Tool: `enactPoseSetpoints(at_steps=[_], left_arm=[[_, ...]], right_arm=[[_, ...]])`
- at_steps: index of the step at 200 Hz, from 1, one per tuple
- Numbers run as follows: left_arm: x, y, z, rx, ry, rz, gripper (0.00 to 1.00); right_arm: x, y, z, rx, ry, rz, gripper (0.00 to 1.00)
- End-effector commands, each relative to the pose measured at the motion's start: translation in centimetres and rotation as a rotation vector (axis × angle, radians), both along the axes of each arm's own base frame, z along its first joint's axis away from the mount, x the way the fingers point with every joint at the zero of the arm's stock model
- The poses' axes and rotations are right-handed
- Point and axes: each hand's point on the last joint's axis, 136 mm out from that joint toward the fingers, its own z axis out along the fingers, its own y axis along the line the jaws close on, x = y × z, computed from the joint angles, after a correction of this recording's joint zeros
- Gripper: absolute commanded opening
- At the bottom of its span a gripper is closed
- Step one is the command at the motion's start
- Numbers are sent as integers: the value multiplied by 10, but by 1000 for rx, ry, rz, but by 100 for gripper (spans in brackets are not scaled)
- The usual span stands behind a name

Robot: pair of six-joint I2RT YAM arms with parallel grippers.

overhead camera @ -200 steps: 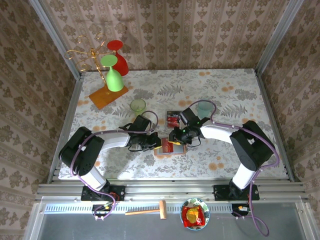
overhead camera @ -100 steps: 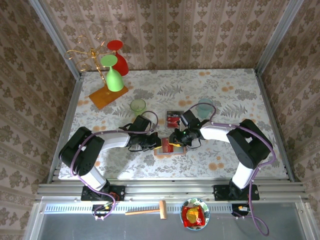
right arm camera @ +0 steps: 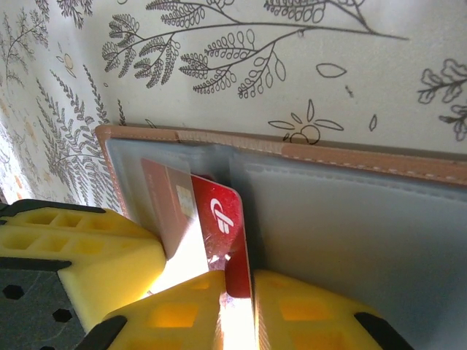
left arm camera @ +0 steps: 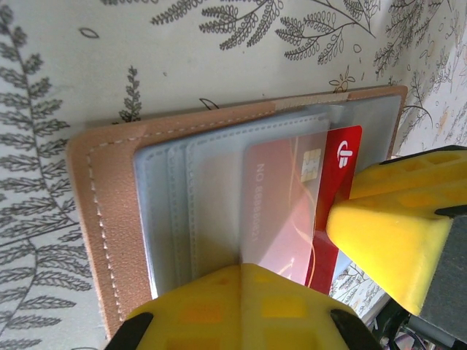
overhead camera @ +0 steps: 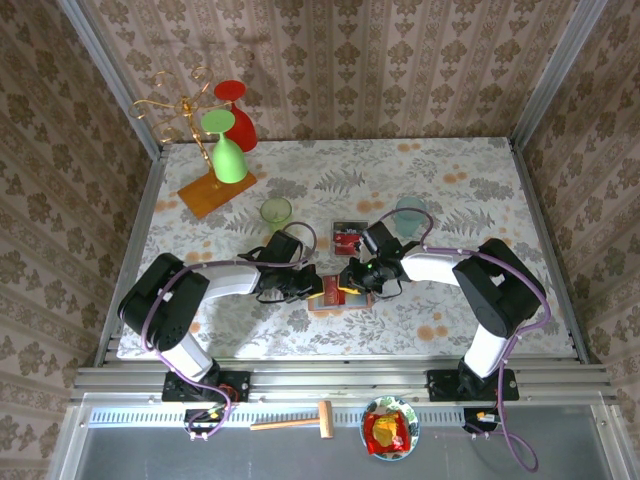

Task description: Take the credit cards out of the card holder

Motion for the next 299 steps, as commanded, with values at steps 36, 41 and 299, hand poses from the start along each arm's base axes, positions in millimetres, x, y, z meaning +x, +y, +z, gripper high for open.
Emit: enactPoseSetpoints(at_steps=[36,41,299], left_arm=[[-7,3,-9,21,44,-1,2],[-7,3,-10,23,44,-1,2],[11,-6,19,-30,-22,7,4]], right_arm=[[0,-4,6,21,-1,-16,16],[-1,-5,6,20,-1,-14,16],[0,-35,51,-14,-66,-15,2]])
